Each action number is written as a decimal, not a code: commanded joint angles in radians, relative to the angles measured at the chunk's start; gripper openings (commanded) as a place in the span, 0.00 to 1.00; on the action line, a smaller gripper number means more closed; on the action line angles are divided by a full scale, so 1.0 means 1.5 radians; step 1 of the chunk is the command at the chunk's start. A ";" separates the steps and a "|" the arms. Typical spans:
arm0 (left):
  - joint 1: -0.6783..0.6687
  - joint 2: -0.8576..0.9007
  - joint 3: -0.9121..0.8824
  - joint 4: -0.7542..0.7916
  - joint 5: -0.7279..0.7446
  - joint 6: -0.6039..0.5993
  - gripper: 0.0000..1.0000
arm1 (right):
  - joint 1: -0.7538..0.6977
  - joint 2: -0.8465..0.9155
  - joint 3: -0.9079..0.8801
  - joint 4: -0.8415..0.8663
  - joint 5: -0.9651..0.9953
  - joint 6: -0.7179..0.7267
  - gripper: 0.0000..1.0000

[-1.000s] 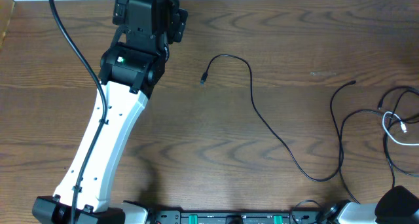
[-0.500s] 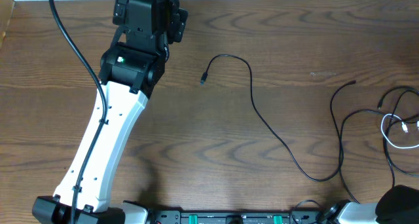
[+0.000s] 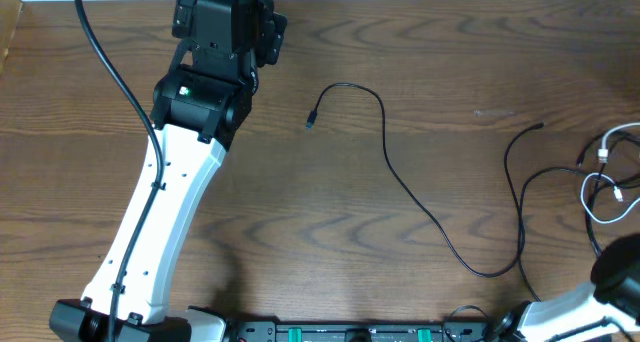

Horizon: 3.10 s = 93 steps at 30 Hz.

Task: Untangle cables
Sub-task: 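Carry the white cable off to the right edge with the right gripper, then move the right gripper left to the loose black cable at center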

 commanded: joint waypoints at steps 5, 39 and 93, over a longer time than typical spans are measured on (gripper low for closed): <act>-0.002 -0.015 0.006 -0.002 0.003 -0.011 0.98 | 0.006 0.060 -0.004 0.037 0.052 -0.017 0.01; -0.027 -0.015 0.006 -0.007 0.003 -0.011 0.98 | 0.051 0.176 0.039 0.148 0.056 -0.070 0.08; -0.025 -0.014 0.006 -0.010 0.003 -0.004 0.98 | 0.556 0.175 0.030 -0.201 -0.162 -0.174 0.68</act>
